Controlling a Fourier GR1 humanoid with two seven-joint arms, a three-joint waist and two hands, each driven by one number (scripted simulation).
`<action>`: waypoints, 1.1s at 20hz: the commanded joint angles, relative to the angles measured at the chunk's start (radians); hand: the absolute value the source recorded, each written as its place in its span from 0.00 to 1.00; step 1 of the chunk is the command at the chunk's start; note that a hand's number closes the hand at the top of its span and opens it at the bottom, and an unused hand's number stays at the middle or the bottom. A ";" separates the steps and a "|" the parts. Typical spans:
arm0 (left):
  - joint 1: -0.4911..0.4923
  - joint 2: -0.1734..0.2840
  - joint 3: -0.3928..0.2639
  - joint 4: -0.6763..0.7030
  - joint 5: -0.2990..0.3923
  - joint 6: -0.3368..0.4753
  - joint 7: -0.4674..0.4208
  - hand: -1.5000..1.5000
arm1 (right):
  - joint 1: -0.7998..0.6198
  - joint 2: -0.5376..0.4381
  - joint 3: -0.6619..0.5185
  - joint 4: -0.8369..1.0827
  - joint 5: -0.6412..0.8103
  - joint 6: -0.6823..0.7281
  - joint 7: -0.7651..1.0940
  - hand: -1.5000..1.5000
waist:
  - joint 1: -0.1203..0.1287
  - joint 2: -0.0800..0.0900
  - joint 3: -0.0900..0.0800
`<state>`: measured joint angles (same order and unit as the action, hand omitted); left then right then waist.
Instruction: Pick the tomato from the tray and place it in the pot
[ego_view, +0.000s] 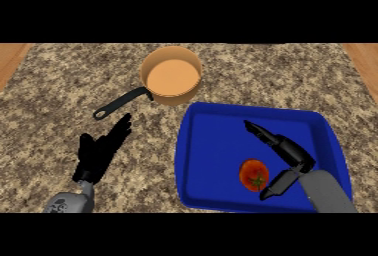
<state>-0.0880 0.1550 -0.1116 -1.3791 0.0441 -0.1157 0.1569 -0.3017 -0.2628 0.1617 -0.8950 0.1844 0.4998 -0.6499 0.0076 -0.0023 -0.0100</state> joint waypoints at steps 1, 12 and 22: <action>-0.005 -0.010 -0.001 0.038 -0.030 0.011 -0.032 0.50 | -0.071 0.055 0.008 0.169 0.035 0.009 -0.140 1.00 | 0.006 0.007 0.011; -0.003 -0.021 0.000 -0.011 -0.008 -0.001 0.003 0.50 | -0.020 0.057 0.068 0.232 0.022 -0.040 -0.341 1.00 | 0.016 0.012 0.014; 0.026 0.020 0.050 0.002 0.000 -0.002 -0.015 0.50 | 0.019 0.158 -0.219 0.155 -0.188 -0.539 0.064 1.00 | -0.056 -0.010 0.006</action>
<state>-0.0661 0.1644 -0.0808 -1.3760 0.0386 -0.1231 0.1400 -0.3321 -0.1741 0.0694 -0.7553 0.0797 0.1470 -0.7125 -0.0215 -0.0185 -0.0217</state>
